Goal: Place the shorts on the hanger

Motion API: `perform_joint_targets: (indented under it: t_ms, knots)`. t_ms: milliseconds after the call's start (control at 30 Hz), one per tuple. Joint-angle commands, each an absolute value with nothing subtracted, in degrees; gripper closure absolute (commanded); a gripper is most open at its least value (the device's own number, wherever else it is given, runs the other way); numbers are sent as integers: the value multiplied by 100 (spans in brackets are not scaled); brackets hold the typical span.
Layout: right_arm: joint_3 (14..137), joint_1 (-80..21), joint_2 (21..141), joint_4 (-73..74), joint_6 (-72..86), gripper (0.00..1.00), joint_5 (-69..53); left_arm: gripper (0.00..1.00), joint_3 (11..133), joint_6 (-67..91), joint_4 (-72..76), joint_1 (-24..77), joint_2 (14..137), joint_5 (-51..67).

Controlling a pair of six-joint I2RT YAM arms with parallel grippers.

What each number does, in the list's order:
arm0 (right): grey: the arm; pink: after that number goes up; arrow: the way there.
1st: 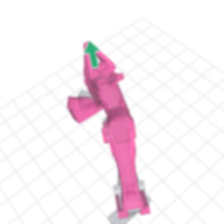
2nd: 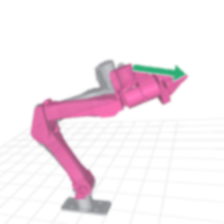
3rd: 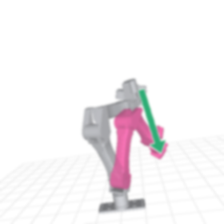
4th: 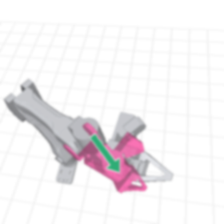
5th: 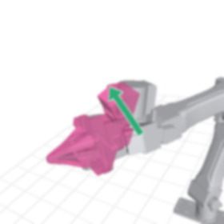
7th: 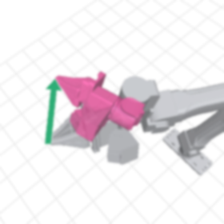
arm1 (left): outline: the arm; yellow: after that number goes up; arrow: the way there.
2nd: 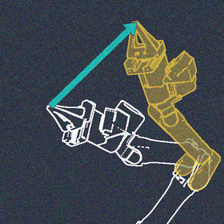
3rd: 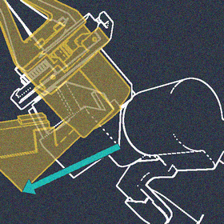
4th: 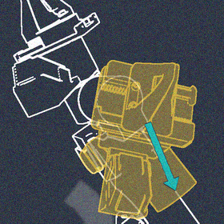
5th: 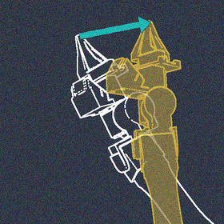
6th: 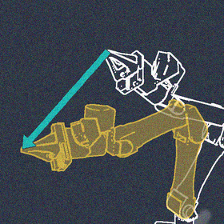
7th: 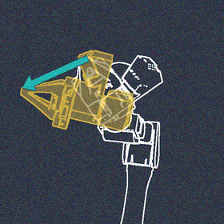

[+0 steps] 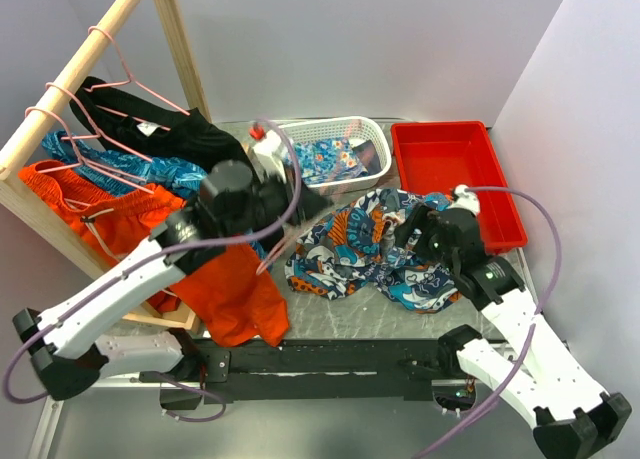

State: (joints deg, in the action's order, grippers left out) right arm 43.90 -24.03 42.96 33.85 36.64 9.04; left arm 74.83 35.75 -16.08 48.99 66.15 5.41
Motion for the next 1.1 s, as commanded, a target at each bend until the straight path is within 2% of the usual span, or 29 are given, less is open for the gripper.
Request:
perform_joint_targets:
  t_ms: [0,133,267,333,467,500,633,767,800,833,900,933,1000,1033,1067]
  knots:
    - [4544,-2417,3885,3805,3989,9,2344,99,7093,3428,-1731,5448,6075,1283]
    - [4474,-2330,3875,4148,4218,18,3074,99,6742,3358,-2021,5800,5705,1292]
    - [4316,-1908,4139,4018,4096,27,2735,99,6443,3357,-2074,6011,5441,1441]
    - [4280,-1767,4271,3833,4017,26,2445,99,6329,3349,-2057,6064,5414,1450]
    - [4341,-1644,4666,3315,4034,9,2172,99,6188,3357,-1925,6257,5546,1450]
    - [4385,-1609,4780,3261,4060,8,2093,99,6153,3357,-1838,6293,5581,1424]
    - [4360,-1424,5263,2769,4148,7,1715,99,5986,3357,-1486,6398,5704,1336]
    - [4429,-1319,5677,2540,4219,11,1573,99,5959,3331,-1249,6556,5959,836]
    - [4464,-1301,5721,2549,4227,14,1591,99,5950,3340,-1196,6565,6055,748]
    - [4552,-1292,5765,2558,4219,21,1617,99,5959,3340,-1143,6574,6108,643]
    - [4649,-1292,5818,2549,4184,30,1670,99,6003,3349,-1195,6583,6327,572]
    - [4780,-1292,5844,2558,4175,41,1705,99,6046,3340,-1213,6635,6406,519]
    - [4956,-1292,6011,2663,4122,57,1670,99,6082,3357,-1327,6697,6573,107]
    - [5088,-1292,6055,2663,4105,71,1557,99,6091,3375,-1353,6715,6635,18]
    - [5158,-1292,6099,2680,4087,77,1495,99,6091,3419,-1475,6724,6671,-391]
